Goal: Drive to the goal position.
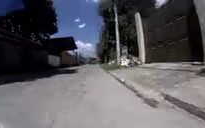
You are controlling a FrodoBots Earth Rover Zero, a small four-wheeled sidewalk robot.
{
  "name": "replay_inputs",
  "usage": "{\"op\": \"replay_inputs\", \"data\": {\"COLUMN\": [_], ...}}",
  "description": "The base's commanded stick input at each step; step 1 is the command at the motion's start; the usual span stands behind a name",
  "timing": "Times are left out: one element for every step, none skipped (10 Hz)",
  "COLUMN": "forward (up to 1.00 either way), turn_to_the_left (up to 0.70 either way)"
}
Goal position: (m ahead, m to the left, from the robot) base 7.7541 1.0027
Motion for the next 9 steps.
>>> {"op": "replay_inputs", "data": {"forward": [1.0,1.0,1.0,1.0,1.0,1.0,1.0,1.0,1.0], "turn_to_the_left": [0.0,0.0,0.0,0.0,0.0,0.0,0.0,0.0,0.0]}}
